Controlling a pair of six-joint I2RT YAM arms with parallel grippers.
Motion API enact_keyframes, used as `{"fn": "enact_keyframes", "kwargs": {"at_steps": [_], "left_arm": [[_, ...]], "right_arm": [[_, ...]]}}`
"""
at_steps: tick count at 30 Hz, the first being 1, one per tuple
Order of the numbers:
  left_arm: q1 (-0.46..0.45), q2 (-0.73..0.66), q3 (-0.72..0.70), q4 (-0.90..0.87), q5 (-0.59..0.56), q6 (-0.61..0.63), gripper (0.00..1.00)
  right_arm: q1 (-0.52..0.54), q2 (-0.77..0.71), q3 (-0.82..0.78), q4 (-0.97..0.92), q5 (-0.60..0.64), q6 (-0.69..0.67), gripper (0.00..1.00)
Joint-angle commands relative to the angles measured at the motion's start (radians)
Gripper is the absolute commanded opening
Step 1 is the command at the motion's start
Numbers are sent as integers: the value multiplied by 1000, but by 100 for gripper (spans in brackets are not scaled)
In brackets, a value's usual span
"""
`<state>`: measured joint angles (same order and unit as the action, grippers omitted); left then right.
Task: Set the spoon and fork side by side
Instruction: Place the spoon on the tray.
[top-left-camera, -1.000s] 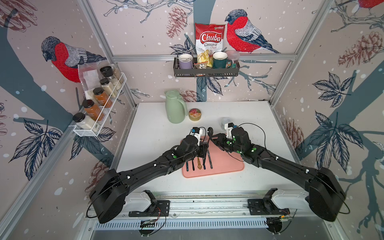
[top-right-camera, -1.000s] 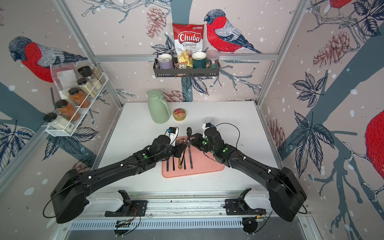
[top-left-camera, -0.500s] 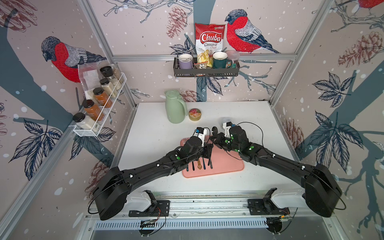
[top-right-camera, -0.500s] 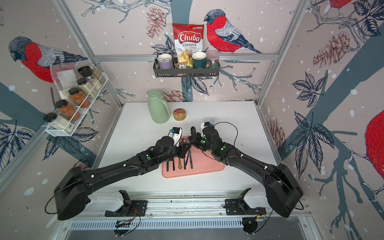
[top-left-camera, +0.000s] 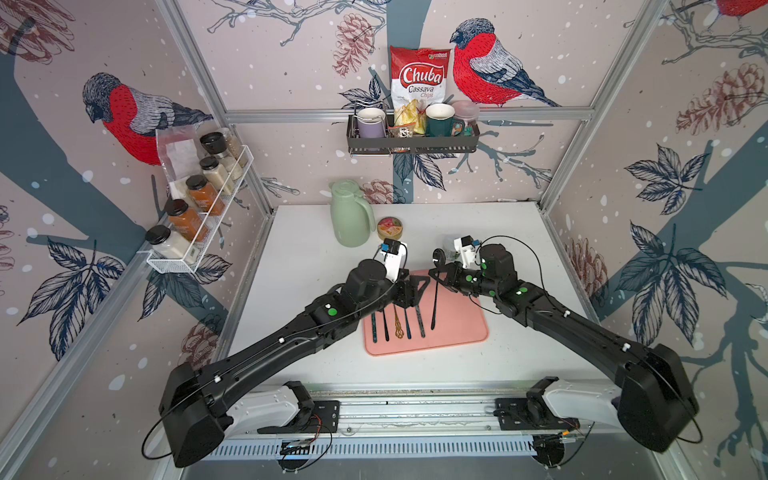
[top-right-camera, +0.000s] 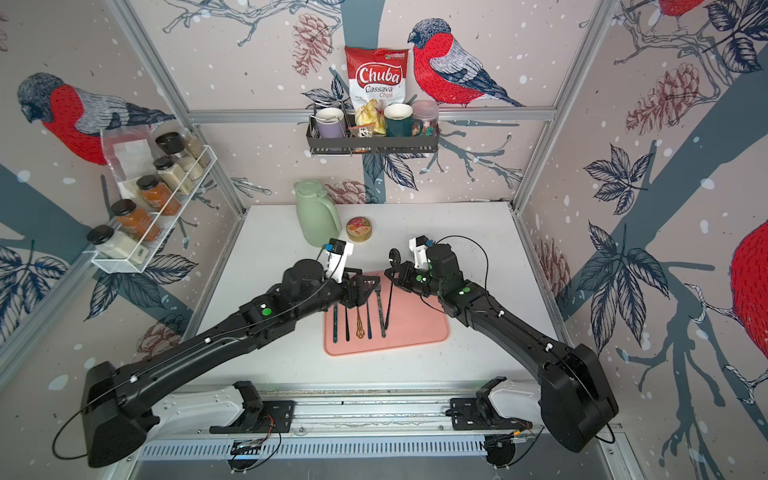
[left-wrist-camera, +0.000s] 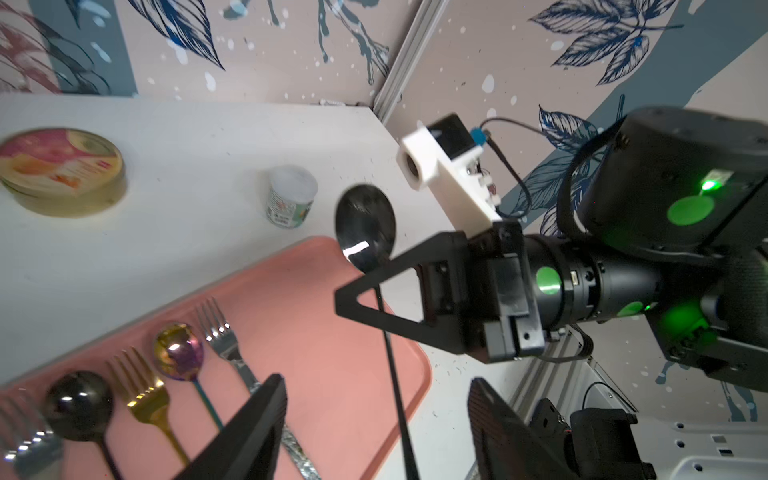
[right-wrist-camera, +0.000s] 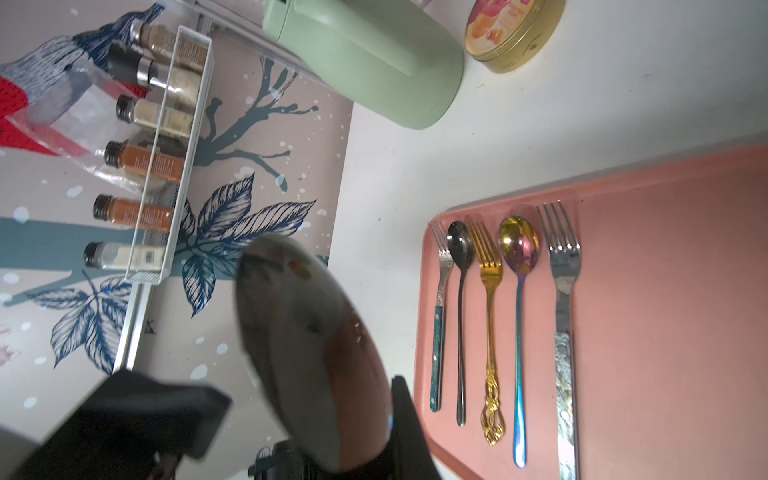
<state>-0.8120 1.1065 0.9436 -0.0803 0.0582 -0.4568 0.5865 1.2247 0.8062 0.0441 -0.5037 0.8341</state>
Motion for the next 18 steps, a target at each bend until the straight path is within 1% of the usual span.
{"fn": "enact_keyframes", "kwargs": {"at_steps": [1, 4, 7, 11, 13, 16, 18], "left_arm": [[103, -32, 25, -94, 196, 95, 71], [190, -11, 67, -121, 406, 135, 71], [214, 23, 84, -110, 594, 188, 71], [215, 73, 101, -87, 722, 225, 68], [213, 86, 95, -23, 780, 208, 67], [193, 105, 77, 74, 813, 151, 63], [155, 130, 96, 69, 840, 165, 62]], "right_arm": [[10, -43, -25, -11, -192, -170, 1], [37, -87, -42, -27, -258, -249, 0], [58, -126, -63, -3, -308, -276, 1], [82, -144, -67, -4, -346, -305, 1], [88, -142, -65, -2, -360, -309, 1], [102, -128, -59, 1, -379, -308, 1], [110, -119, -54, -2, -378, -308, 1]]}}
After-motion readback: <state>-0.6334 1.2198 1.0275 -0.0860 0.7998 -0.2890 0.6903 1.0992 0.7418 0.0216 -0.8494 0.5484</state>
